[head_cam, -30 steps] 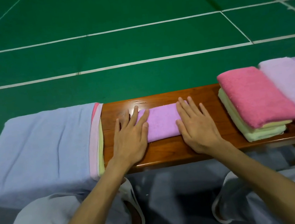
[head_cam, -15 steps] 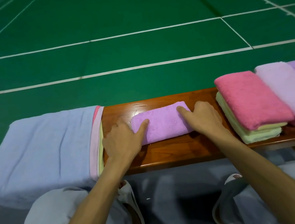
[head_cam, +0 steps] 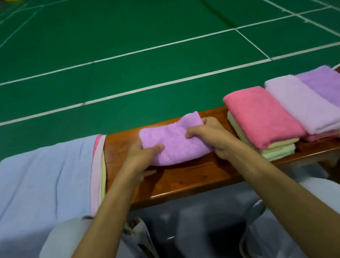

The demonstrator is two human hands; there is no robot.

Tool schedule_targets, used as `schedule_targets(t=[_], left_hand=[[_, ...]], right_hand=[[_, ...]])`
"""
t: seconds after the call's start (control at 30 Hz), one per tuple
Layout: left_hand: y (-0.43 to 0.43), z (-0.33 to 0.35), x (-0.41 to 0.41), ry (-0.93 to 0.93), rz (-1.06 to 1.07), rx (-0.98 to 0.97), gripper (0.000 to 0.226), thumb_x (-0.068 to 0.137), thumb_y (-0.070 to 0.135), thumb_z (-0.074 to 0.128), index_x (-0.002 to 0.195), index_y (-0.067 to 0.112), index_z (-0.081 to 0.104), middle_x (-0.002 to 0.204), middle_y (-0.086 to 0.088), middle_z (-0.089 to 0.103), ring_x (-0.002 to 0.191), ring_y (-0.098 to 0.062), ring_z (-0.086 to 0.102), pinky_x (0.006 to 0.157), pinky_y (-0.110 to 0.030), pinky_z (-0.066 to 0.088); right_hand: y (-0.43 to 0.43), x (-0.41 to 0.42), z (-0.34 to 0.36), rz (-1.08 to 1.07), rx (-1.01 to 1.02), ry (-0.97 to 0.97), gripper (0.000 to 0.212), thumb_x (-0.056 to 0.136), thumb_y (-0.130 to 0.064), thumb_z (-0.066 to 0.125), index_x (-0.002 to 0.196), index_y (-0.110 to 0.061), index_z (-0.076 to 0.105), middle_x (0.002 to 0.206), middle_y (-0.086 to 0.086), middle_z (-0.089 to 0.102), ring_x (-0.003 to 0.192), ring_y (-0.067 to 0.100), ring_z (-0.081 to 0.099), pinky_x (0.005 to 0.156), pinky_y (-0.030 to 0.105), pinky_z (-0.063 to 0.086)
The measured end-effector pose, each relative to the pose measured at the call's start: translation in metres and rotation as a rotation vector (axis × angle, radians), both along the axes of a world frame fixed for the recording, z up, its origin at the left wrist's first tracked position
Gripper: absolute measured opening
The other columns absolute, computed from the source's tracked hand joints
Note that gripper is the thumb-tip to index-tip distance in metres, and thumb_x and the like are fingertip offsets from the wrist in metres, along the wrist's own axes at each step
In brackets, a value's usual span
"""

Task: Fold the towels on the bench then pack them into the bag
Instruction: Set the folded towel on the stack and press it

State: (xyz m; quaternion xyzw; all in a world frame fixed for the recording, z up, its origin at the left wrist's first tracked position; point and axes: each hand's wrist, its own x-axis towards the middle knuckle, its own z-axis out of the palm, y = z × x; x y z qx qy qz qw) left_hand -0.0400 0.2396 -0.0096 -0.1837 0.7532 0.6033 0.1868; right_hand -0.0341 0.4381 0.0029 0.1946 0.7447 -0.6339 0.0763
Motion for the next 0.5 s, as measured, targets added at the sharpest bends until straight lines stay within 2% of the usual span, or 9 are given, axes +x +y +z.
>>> schedule_targets(t=[0.07, 0.13, 0.23, 0.3, 0.37, 0.43, 0.5], left_hand=[[-0.004, 0.019, -0.002, -0.133, 0.072, 0.315, 0.055, 0.084, 0.013, 0.081, 0.133, 0.014, 0.056, 0.131, -0.007, 0.062, 0.116, -0.030, 0.065, 0.082, -0.050, 0.063], [-0.002, 0.034, -0.005, -0.127, 0.106, 0.485, 0.057, 0.079, 0.012, 0.083, 0.130, 0.009, 0.059, 0.128, -0.012, 0.067, 0.111, -0.031, 0.070, 0.083, -0.050, 0.063], [0.023, 0.053, -0.009, -0.015, 0.078, 0.569, 0.027, 0.089, 0.006, 0.071, 0.115, 0.002, 0.065, 0.109, -0.010, 0.076, 0.093, -0.020, 0.074, 0.076, -0.032, 0.064], [0.048, 0.064, -0.016, 0.030, 0.035, 0.624, 0.021, 0.091, 0.002, 0.067, 0.111, 0.000, 0.065, 0.097, -0.006, 0.078, 0.083, -0.014, 0.075, 0.069, -0.026, 0.063], [0.079, 0.073, -0.030, 0.062, 0.001, 0.664, 0.032, 0.085, 0.001, 0.070, 0.116, -0.003, 0.065, 0.101, -0.007, 0.078, 0.084, -0.014, 0.075, 0.071, -0.025, 0.063], [0.117, 0.078, -0.045, 0.074, -0.041, 0.663, 0.053, 0.078, 0.002, 0.075, 0.128, -0.007, 0.061, 0.118, -0.011, 0.074, 0.094, -0.018, 0.074, 0.075, -0.027, 0.062], [0.162, 0.084, -0.060, 0.097, -0.080, 0.651, 0.058, 0.080, 0.000, 0.074, 0.135, -0.008, 0.058, 0.123, -0.013, 0.071, 0.095, -0.019, 0.072, 0.073, -0.026, 0.061]], right_hand=[[0.007, 0.005, 0.011, 0.010, -0.085, 0.072, 0.056, 0.065, -0.016, 0.080, 0.117, -0.006, 0.063, 0.115, 0.013, 0.071, 0.101, 0.024, 0.070, 0.079, 0.036, 0.059], [0.017, 0.010, 0.026, 0.022, -0.150, 0.165, 0.061, 0.061, -0.012, 0.079, 0.120, -0.008, 0.062, 0.115, 0.010, 0.071, 0.097, 0.019, 0.069, 0.074, 0.031, 0.056], [0.034, 0.019, 0.047, 0.004, -0.232, 0.256, 0.061, 0.057, -0.016, 0.081, 0.116, -0.009, 0.065, 0.109, 0.007, 0.074, 0.094, 0.018, 0.071, 0.076, 0.033, 0.058], [0.049, 0.023, 0.060, -0.068, -0.300, 0.298, 0.054, 0.065, -0.019, 0.087, 0.113, -0.006, 0.068, 0.110, 0.011, 0.075, 0.100, 0.024, 0.073, 0.084, 0.040, 0.061], [0.072, 0.026, 0.070, -0.209, -0.327, 0.326, 0.037, 0.077, -0.016, 0.086, 0.108, -0.002, 0.071, 0.108, 0.015, 0.076, 0.103, 0.030, 0.073, 0.087, 0.046, 0.059], [0.101, 0.028, 0.077, -0.370, -0.302, 0.333, 0.024, 0.082, -0.011, 0.082, 0.100, -0.002, 0.069, 0.102, 0.012, 0.075, 0.095, 0.027, 0.074, 0.076, 0.040, 0.059], [0.133, 0.031, 0.081, -0.481, -0.300, 0.356, 0.021, 0.081, -0.006, 0.080, 0.094, -0.005, 0.064, 0.094, 0.011, 0.069, 0.085, 0.022, 0.068, 0.067, 0.033, 0.053]])
